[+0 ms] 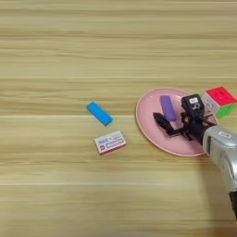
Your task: Move the objects on the table
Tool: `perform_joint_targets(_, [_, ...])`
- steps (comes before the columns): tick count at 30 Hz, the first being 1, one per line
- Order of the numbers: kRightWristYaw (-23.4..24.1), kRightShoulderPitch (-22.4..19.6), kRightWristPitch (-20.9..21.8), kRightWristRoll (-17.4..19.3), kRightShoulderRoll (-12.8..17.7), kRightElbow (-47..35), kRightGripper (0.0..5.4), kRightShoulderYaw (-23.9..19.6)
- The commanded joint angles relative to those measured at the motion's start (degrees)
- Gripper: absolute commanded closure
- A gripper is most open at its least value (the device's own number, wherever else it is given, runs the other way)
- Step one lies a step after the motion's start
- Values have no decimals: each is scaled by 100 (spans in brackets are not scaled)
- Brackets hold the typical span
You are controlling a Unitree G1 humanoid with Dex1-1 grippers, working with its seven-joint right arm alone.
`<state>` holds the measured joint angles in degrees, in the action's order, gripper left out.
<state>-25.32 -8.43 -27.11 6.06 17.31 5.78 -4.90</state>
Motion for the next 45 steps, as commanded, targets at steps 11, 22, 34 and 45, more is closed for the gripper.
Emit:
perform_joint_targets(11, [52,-330,97,41,129,4,111,-48])
perform_joint_targets(22, [44,-295,103,65,108,-45,231,-28])
perform_joint_targets(34, [83,-289,112,91,112,-76,391,-16])
perform_joint_targets(45, [134,-265,97,92,112,-300,398,-29])
